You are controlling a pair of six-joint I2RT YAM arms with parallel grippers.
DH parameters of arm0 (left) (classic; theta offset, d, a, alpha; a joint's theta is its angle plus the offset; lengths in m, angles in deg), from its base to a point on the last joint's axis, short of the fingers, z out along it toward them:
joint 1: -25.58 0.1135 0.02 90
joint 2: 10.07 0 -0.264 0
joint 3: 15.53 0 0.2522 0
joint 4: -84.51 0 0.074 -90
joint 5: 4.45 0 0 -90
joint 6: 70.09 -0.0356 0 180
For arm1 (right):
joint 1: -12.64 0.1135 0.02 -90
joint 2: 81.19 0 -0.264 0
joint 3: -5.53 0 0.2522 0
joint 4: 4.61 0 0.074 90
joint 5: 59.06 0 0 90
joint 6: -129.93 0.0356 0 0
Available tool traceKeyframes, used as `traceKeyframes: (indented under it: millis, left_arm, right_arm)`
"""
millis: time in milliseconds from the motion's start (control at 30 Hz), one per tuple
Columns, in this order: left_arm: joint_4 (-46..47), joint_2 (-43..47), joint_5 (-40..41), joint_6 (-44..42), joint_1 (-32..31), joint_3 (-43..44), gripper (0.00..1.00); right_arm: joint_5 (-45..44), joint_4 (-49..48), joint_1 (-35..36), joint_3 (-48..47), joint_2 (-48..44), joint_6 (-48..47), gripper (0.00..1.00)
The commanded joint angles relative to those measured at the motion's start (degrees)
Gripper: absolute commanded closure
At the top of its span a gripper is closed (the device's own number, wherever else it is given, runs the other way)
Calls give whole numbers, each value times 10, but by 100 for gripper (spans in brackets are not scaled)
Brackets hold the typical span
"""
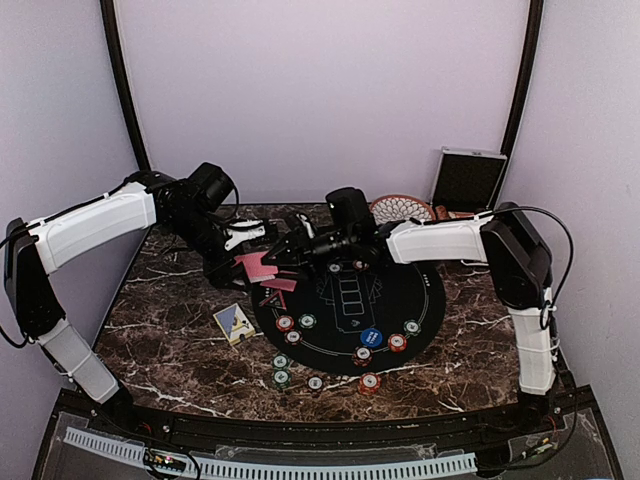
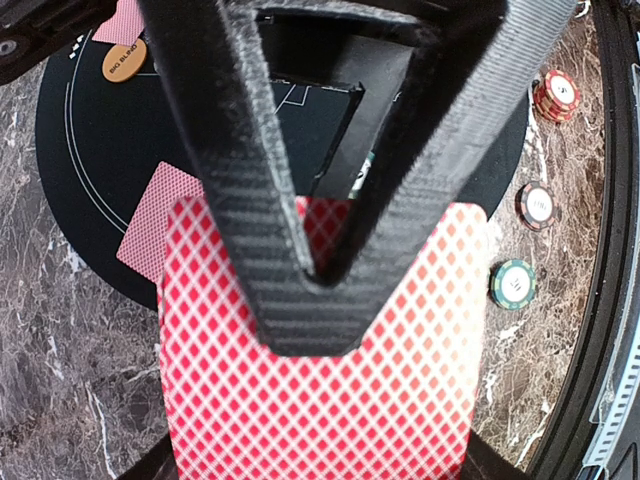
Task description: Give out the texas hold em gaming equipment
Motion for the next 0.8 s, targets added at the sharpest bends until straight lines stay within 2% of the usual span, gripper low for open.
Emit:
traceKeyframes:
  millis: [0,367,600,767]
  left_arm:
    - [11,17,-6,-3,-2,4,100]
    - [21,21,1,-1,-1,-4,100]
    - [21,20,-1,0,-2,-3,100]
    - [16,18,-4,1,-2,4,100]
  right_arm:
    - [2,15,-4,13,-30,-10,55]
    - [1,-7,-4,33,-69,9,62]
    - [-6,19,-1,25,-58,-7,47]
    - [-3,26,6,13,-38,-6,46]
